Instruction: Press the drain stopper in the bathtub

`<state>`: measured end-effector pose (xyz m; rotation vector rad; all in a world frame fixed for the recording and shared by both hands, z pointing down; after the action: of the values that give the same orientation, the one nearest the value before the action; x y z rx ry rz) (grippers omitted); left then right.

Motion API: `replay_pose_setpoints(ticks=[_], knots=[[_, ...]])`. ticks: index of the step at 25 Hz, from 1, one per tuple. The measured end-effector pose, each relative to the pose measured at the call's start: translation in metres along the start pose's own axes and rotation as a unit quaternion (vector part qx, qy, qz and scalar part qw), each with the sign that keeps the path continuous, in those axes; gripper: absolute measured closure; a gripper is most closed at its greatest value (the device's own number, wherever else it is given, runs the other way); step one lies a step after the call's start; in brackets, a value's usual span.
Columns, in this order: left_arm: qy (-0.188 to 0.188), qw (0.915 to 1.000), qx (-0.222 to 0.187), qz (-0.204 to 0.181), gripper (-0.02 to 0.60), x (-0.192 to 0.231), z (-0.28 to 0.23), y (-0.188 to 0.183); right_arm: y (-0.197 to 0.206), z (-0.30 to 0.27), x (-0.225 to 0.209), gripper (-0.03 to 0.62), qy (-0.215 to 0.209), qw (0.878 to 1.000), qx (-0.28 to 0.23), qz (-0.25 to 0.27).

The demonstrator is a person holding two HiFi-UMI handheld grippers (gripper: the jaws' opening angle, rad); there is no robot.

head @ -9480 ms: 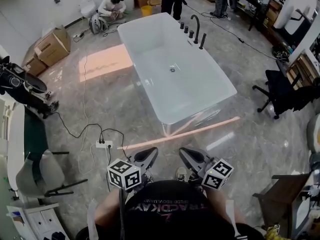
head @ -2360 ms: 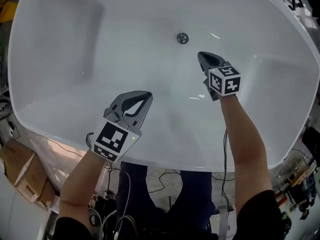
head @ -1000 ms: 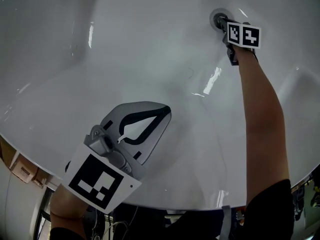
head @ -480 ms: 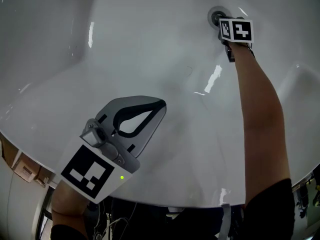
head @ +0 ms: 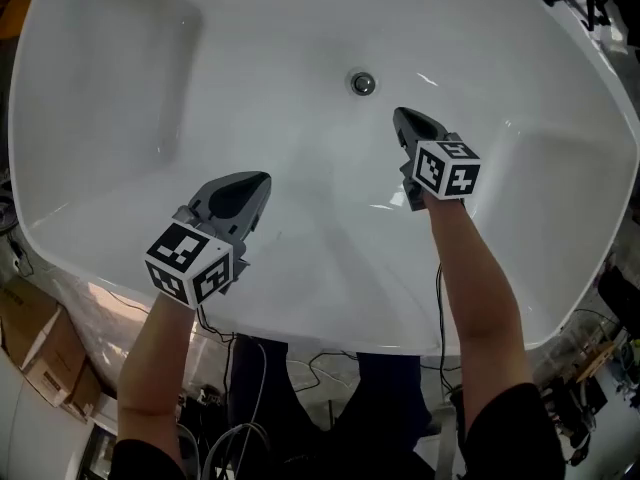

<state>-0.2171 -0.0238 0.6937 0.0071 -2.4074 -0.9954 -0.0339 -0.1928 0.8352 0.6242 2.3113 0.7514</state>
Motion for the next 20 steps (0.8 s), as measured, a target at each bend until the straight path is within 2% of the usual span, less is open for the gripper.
replay_pose_setpoints(ticks=[3, 11, 20], knots=[[0.014, 0.9997, -0.022, 0.0, 0.578, -0.025, 0.016, -0.027, -0.028, 0.058, 0.025, 0.582, -0.004, 1.0, -0.022, 0.002], [0.038, 0.9983, -0.037, -0.023, 0.577, -0.105, 0.062, -0.079, -0.09, 0.204, 0.093, 0.583, -0.006, 0.995, -0.101, -0.005], [0.062, 0.9954, -0.059, -0.043, 0.578, -0.198, 0.122, -0.133, -0.144, 0.345, 0.161, 0.583, -0.005, 0.981, -0.192, -0.01]])
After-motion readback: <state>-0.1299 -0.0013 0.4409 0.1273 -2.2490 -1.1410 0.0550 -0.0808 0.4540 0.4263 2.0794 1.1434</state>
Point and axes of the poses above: the fingertips, and each gripper's own axes: z backward along the fingers, x to its left, y out of its underside, the point moved 2 cm from there along z, backward along the fingers, and after that the axes turned 5 degrees about -x, right-handed, at the moved point
